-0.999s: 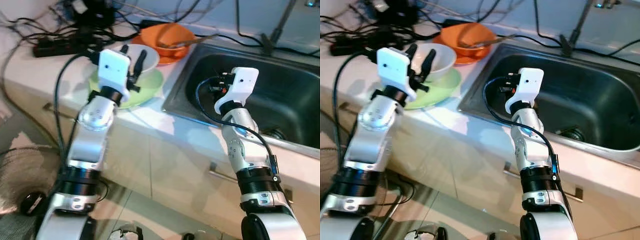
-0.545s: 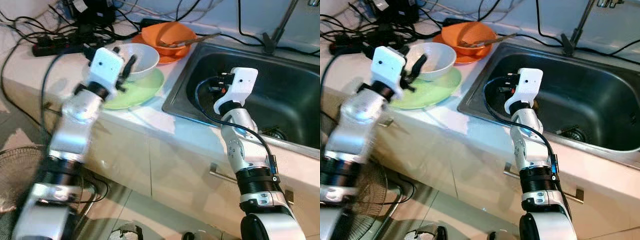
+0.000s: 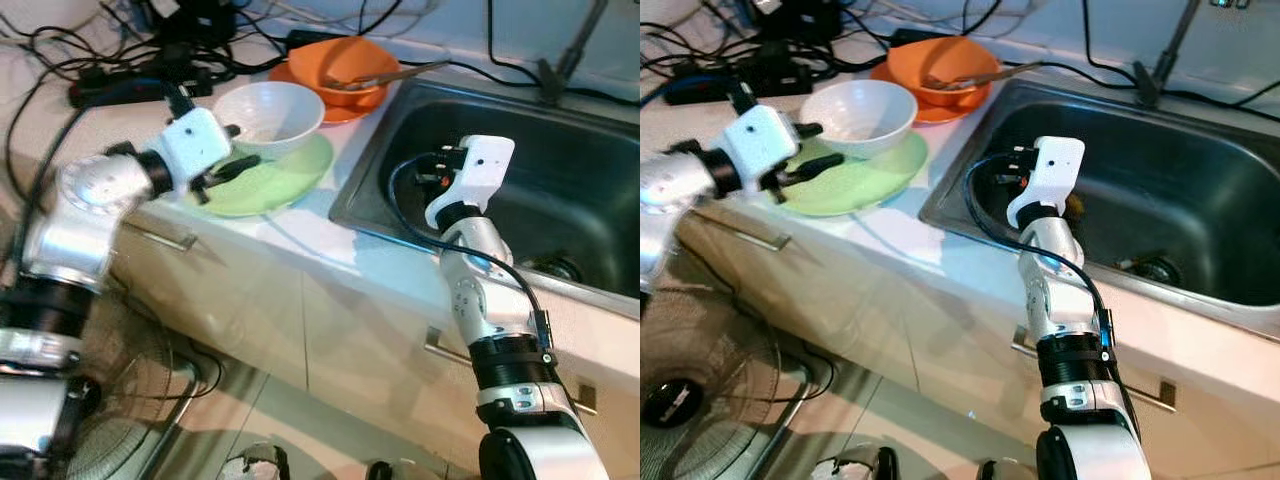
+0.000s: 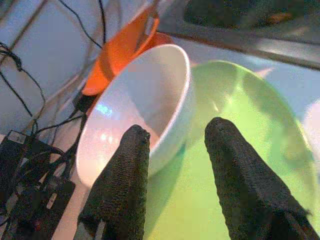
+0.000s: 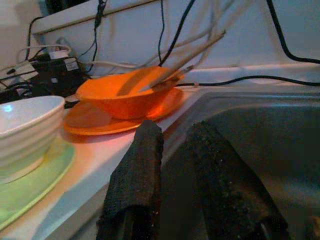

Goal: Kitchen organization

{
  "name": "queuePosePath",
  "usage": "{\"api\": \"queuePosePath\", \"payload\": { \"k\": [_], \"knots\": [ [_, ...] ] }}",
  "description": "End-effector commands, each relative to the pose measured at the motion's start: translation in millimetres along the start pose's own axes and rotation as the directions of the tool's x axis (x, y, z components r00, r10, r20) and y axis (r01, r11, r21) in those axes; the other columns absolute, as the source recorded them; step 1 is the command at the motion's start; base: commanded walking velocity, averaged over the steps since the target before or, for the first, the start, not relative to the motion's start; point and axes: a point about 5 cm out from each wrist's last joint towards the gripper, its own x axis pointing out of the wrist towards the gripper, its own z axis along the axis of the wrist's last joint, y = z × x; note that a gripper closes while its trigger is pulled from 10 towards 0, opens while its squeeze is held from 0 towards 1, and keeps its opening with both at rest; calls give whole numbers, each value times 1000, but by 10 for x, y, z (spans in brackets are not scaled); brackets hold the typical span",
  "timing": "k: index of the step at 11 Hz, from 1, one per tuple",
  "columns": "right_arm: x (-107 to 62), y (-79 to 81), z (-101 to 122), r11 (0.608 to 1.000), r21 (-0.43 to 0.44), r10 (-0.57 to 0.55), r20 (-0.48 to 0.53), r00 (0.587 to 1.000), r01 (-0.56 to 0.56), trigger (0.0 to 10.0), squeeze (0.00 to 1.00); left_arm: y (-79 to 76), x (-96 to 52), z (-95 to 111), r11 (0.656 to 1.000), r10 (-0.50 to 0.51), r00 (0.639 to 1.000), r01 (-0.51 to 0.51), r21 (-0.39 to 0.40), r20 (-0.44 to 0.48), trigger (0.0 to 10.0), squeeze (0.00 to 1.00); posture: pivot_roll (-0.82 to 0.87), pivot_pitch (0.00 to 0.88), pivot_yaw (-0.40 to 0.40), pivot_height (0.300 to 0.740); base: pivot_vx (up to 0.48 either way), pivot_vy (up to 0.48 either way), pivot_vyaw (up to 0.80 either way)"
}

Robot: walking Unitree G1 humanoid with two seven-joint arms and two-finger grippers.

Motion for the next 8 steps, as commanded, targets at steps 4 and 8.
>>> {"api": "queuePosePath", "payload": {
  "k": [4, 8],
  "knots": [
    [25, 21, 27, 1000, 14, 3, 16, 1000, -3, 10000, 0, 266, 102, 145, 989, 86, 996, -88, 118, 23, 10000, 0, 108, 67, 45, 740, 0, 0, 0],
    [24, -29, 35, 1000, 12, -20, 20, 1000, 20, 10000, 0, 292, 275, 169, 995, 22, 999, -25, 95, 34, 10000, 1000, 96, 83, 56, 740, 0, 0, 0]
  ]
}}
